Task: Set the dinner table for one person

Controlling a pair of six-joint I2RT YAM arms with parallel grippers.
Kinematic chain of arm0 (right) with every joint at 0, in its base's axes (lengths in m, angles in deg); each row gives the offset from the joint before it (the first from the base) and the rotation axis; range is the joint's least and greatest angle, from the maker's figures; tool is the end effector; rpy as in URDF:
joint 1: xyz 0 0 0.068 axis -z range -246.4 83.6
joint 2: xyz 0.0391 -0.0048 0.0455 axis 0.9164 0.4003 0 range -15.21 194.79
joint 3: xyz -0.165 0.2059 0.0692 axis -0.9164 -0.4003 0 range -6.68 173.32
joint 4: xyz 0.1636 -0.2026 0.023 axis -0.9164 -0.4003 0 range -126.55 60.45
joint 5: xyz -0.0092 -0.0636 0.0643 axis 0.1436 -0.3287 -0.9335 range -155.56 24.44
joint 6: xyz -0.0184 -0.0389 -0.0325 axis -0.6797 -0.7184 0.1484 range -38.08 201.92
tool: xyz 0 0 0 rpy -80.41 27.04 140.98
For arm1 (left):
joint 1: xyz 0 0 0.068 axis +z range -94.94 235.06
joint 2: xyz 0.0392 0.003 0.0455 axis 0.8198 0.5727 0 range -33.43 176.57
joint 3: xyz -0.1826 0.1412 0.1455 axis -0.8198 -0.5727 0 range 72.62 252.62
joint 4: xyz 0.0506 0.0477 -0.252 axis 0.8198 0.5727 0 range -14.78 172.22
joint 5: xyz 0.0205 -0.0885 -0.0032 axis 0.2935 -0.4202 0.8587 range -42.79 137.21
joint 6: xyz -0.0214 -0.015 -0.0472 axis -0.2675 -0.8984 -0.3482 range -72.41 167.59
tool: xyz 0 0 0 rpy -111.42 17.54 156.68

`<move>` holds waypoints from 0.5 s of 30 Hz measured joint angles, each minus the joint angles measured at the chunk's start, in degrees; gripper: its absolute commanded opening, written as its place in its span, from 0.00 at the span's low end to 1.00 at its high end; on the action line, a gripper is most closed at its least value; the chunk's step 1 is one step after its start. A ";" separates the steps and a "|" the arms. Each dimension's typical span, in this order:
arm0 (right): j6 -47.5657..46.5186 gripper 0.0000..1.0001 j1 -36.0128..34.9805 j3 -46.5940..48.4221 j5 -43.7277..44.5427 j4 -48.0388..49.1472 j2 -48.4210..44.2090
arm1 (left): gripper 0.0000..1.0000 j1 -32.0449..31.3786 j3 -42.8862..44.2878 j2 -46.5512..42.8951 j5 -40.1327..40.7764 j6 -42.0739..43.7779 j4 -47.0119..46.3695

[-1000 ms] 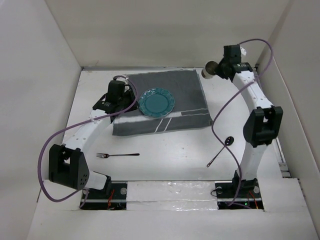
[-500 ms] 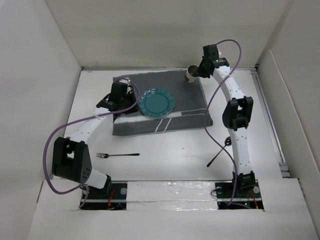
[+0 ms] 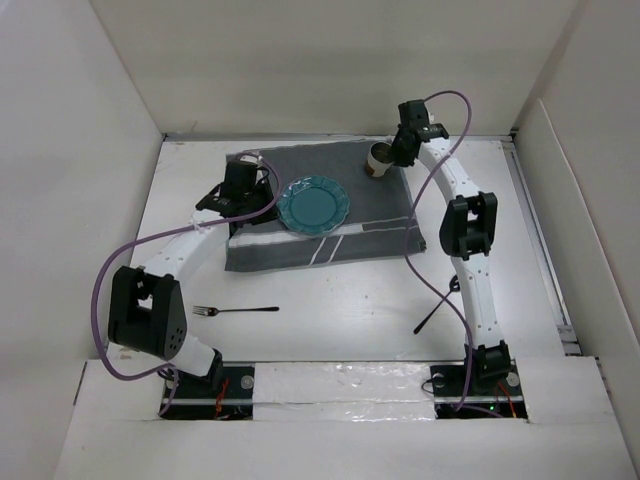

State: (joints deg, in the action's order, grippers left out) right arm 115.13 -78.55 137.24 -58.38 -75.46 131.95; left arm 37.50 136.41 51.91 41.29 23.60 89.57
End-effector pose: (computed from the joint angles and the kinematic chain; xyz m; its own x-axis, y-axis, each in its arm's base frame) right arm 0.5496 0.1138 0.2200 -0.6892 0.4076 -0.5990 0.2973 0.9130 0.2792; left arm 0.3203 -0.1052 0.2782 -0.6652 -0.2137 -0.7155 0.1196 0.9153 -0.3846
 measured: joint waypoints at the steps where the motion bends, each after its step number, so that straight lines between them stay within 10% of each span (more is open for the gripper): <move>1: 0.15 0.34 0.00 0.02 -0.22 0.00 0.00 | 0.20 0.00 0.00 0.13 0.02 -0.07 0.02; 11: 2.43 0.57 2.16 -0.09 -7.63 1.84 -3.23 | 0.20 0.00 5.11 1.03 1.68 0.15 1.57; 15: 2.64 0.39 4.15 -5.14 -12.09 5.60 -12.37 | 0.19 0.00 9.86 0.83 2.86 0.31 2.16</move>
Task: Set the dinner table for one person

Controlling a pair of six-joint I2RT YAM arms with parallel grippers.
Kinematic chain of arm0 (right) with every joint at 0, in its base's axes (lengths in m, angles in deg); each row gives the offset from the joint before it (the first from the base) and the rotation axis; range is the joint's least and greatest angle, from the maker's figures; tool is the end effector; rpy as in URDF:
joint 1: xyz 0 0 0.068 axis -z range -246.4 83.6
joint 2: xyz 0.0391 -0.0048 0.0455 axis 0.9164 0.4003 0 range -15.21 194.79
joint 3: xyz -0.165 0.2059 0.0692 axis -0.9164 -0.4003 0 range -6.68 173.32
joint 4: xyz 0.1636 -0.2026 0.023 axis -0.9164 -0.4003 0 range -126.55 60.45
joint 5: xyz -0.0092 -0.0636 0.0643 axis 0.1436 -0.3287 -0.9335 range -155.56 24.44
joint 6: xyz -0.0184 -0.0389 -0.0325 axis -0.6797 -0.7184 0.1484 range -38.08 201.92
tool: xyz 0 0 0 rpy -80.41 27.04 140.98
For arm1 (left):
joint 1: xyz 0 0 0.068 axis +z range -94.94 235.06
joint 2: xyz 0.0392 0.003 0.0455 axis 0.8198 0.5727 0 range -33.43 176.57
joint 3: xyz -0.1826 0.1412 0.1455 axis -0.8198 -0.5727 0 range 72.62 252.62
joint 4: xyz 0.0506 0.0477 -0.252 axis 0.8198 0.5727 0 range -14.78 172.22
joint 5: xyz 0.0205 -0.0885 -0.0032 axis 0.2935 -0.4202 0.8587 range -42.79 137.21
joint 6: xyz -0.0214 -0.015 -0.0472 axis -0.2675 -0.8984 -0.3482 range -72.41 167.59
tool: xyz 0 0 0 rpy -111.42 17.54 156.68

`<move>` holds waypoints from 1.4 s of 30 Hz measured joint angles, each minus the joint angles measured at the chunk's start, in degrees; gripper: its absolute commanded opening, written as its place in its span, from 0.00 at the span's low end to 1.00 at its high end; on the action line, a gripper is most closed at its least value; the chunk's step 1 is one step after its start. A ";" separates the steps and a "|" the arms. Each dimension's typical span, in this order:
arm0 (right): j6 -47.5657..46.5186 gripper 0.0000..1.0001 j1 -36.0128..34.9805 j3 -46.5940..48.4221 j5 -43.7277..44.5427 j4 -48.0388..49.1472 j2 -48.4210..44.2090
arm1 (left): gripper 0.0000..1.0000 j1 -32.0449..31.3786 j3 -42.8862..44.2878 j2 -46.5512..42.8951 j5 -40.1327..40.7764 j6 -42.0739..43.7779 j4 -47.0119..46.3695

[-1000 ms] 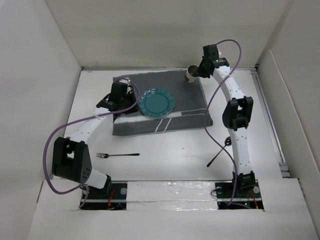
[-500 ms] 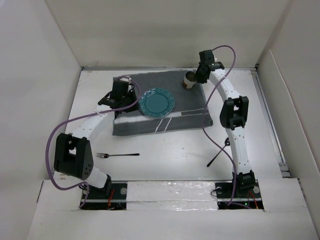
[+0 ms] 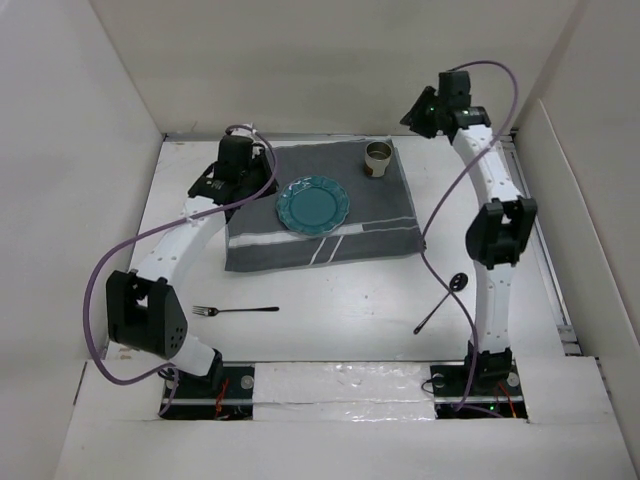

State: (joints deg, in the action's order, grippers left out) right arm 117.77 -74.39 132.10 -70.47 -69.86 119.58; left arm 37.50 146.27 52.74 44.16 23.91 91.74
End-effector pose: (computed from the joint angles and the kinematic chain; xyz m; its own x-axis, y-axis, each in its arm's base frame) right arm 0.5288 0.0773 0.3129 -0.5965 0.5057 -0.6233 0.1760 0.8401 0.5131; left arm 0.3334 -0.1075 0.3291 -0.5626 -0.2426 -0.7903 0.1306 0.9179 -0.3748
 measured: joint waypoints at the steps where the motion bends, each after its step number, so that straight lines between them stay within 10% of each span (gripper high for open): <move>1: -0.13 0.30 0.52 -3.08 -1.25 2.05 -3.69 | 0.16 0.00 0.98 -0.24 0.22 -0.04 -0.02; 3: -0.22 0.00 0.85 -10.47 -3.67 6.01 -11.98 | 0.00 0.00 1.97 -1.36 0.98 -0.83 -0.09; 10: -1.79 0.00 -10.47 -40.74 -13.03 23.82 -34.86 | 0.00 0.00 1.49 -14.93 7.56 -4.94 1.88; 18: -7.67 0.12 -35.82 -61.31 -17.44 29.68 -33.88 | 0.26 0.00 7.82 -29.53 20.17 -10.29 11.80; 19: -8.83 0.31 -38.01 -61.37 -17.44 29.70 -32.92 | 0.28 0.02 10.03 -29.92 21.38 -10.58 13.27; 23: -13.92 0.51 -45.16 -56.96 -16.85 29.22 -27.65 | 0.29 0.02 16.68 -31.82 23.87 -11.28 16.79; 42: -26.75 0.59 -60.35 -31.69 -0.98 23.61 -2.47 | 0.30 0.00 13.22 -33.55 20.13 -11.39 26.51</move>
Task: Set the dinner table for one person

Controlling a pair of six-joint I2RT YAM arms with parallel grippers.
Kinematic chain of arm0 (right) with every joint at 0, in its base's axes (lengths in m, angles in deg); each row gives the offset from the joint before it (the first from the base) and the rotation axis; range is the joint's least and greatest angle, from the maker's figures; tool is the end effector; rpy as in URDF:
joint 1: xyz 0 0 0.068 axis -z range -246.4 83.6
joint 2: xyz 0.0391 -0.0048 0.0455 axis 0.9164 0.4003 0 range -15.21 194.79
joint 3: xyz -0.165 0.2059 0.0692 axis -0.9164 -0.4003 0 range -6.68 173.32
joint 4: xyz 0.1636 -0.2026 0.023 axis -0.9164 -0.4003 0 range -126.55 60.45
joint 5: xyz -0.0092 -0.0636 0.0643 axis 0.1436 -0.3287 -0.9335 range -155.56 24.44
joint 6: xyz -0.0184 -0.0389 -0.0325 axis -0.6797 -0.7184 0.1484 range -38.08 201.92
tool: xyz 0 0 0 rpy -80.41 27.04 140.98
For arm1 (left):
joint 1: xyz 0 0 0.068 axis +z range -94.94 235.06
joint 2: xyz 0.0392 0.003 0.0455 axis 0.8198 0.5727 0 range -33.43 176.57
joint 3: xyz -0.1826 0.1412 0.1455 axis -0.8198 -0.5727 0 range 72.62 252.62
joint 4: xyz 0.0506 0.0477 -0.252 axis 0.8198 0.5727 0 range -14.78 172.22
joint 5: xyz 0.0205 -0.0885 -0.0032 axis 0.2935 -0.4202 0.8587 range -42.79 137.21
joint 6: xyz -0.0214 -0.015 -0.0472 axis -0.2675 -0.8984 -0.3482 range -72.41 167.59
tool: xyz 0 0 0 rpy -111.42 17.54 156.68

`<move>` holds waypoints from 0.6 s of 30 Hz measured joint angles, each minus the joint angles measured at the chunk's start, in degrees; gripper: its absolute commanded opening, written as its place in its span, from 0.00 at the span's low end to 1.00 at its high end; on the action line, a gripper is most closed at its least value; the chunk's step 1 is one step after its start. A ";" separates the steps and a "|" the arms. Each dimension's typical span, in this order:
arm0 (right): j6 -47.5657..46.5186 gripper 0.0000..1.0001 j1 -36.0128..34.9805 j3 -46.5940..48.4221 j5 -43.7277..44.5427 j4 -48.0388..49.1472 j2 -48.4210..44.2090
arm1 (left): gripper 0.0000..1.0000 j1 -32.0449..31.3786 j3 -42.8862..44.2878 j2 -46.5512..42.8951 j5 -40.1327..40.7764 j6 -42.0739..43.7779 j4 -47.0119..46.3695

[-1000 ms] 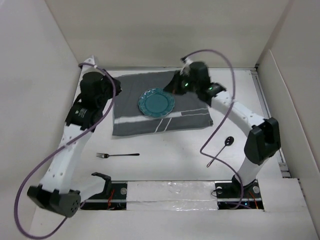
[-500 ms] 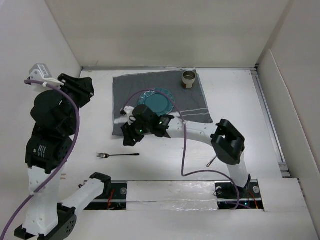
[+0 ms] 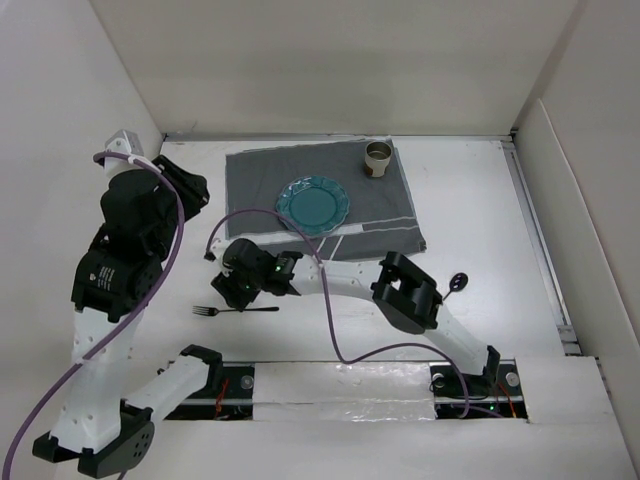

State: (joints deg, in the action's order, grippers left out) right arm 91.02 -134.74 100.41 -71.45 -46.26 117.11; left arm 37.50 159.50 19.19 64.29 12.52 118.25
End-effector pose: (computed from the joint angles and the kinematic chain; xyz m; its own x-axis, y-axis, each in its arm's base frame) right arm 0.1908 0.4905 0.1854 -0.3944 -0.5664 -0.7236 -0.9016 0.3908 0.1855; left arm 0.1321 -0.0309 0.4943 -0.1256 -0.5363 -0.8346 -0.0740 0.8440 -0.5312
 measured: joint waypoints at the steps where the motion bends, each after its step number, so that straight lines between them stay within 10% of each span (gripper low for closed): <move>1: -0.37 0.59 0.04 1.05 0.92 -0.11 0.79 | 0.30 0.00 0.00 -0.11 -0.09 0.15 -0.02; 18: -2.23 0.46 -2.45 4.20 2.27 -0.98 5.09 | 0.33 -1.62 -0.28 -3.69 1.84 1.22 0.63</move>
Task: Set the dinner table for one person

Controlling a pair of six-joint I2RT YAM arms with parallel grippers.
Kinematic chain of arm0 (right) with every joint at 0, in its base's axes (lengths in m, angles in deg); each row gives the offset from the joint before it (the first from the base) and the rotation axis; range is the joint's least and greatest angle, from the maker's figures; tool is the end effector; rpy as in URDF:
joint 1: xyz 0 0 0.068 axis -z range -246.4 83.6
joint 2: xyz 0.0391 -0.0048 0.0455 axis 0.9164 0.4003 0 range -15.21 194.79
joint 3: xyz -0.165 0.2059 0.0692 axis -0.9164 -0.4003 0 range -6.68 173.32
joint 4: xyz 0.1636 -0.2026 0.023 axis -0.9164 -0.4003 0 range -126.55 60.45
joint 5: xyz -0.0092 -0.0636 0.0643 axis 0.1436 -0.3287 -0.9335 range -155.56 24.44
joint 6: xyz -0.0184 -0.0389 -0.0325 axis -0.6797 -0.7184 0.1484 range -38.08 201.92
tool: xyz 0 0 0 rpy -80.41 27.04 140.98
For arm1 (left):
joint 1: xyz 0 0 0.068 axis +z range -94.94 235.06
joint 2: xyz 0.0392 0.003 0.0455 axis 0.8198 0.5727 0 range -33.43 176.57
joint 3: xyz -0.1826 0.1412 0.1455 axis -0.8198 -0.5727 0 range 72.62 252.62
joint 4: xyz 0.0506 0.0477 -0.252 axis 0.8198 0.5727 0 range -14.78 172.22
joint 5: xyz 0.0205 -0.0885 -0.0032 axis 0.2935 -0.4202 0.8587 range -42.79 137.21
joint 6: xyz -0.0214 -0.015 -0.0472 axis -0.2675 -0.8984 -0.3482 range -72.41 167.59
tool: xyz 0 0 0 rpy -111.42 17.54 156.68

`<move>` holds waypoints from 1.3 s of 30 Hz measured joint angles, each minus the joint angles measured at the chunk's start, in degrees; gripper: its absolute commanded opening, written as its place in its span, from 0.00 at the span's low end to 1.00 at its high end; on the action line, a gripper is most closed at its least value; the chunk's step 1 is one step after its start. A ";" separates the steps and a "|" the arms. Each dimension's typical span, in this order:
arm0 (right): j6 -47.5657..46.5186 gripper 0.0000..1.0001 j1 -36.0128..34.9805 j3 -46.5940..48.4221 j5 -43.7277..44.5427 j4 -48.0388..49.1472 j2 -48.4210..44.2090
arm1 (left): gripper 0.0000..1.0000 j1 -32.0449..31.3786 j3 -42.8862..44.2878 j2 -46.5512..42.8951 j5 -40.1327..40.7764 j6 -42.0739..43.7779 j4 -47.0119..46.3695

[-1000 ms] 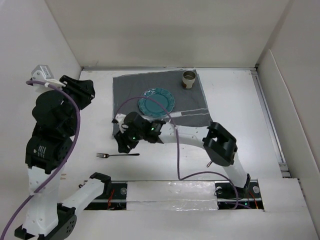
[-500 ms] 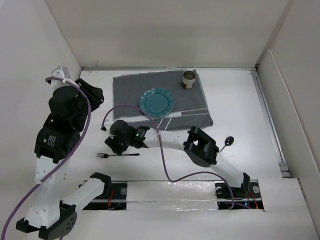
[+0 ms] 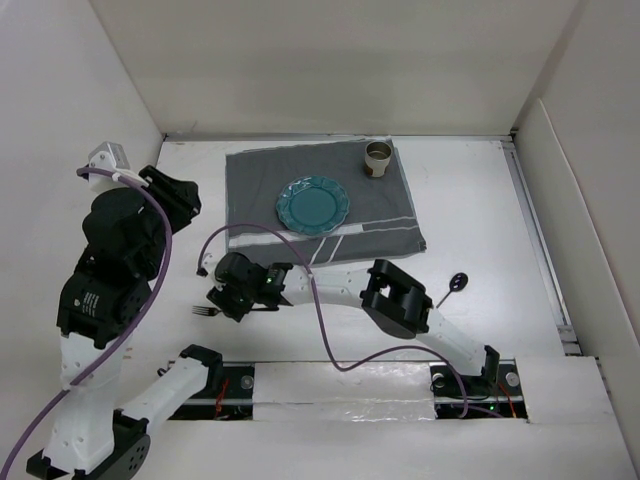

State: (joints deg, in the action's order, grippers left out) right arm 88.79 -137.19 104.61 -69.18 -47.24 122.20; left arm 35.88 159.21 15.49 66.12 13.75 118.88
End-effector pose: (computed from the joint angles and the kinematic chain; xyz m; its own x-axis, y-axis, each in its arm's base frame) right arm 0.1754 0.5104 0.1623 -0.3408 -0.6148 -0.7112 -0.9232 0.3616 0.1298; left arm 0.1086 -0.0256 0.4984 -0.0854 -0.5281 -0.8449 -0.0496 0.8492 -0.5258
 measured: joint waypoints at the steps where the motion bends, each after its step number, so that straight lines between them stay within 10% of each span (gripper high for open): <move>1: 0.00 0.44 -0.09 -0.31 0.35 0.24 0.00 | 0.33 0.00 0.00 -0.15 0.02 0.04 0.00; 12: 1.36 0.31 -3.93 -11.26 19.17 13.44 -3.17 | 0.33 0.00 -0.24 -0.79 0.94 0.24 0.83; 16: 2.58 0.00 -4.66 -12.61 22.29 15.56 -3.45 | 0.33 0.00 -0.79 -1.05 1.14 0.31 0.92; 27: 8.22 0.00 -2.69 -11.78 21.44 3.21 -8.52 | 0.23 0.00 -1.46 -0.98 3.58 0.76 0.42; 31: 11.87 0.00 2.95 -4.90 18.82 -1.68 -10.16 | 0.00 0.00 -3.15 -0.31 4.09 1.11 -0.26; 39: 18.16 0.00 18.58 14.86 17.90 -8.46 -5.64 | 0.00 0.00 -5.97 9.53 5.53 0.81 1.22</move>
State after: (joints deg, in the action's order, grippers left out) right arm 106.95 -118.61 119.47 -51.28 -55.70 116.56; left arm 35.88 153.24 25.02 71.65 14.55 120.11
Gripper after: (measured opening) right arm 0.019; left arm 0.003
